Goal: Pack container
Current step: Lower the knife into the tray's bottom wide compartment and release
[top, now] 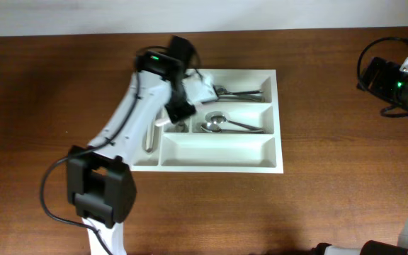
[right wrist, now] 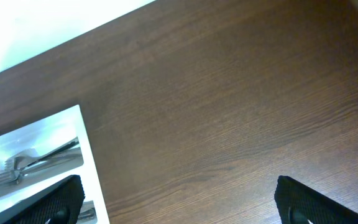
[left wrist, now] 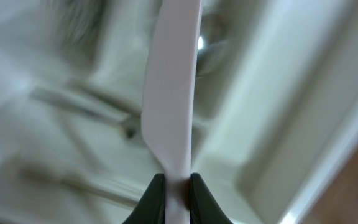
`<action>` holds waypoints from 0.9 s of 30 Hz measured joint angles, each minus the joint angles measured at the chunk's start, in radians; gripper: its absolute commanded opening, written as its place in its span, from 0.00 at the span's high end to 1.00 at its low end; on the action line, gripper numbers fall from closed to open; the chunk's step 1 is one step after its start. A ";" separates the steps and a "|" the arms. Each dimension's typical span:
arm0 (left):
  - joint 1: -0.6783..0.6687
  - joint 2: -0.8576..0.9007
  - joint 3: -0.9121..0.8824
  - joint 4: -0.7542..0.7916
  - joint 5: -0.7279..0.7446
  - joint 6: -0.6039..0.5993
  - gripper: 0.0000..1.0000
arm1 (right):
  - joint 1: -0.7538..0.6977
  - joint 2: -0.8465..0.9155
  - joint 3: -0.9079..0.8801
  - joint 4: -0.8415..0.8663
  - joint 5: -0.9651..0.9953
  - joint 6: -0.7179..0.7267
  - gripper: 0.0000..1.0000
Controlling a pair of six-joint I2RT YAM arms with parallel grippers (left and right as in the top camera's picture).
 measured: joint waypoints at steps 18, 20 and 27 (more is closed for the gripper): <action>-0.169 -0.014 -0.328 0.206 0.079 0.091 0.04 | 0.000 0.000 0.000 0.000 0.000 0.000 0.01; -0.169 -0.015 -0.327 0.219 0.065 0.068 0.01 | 0.000 0.000 0.000 0.000 0.000 0.000 0.01; -0.166 -0.028 -0.222 0.190 -0.057 -0.113 0.01 | 0.000 0.000 0.000 0.000 0.000 0.001 0.01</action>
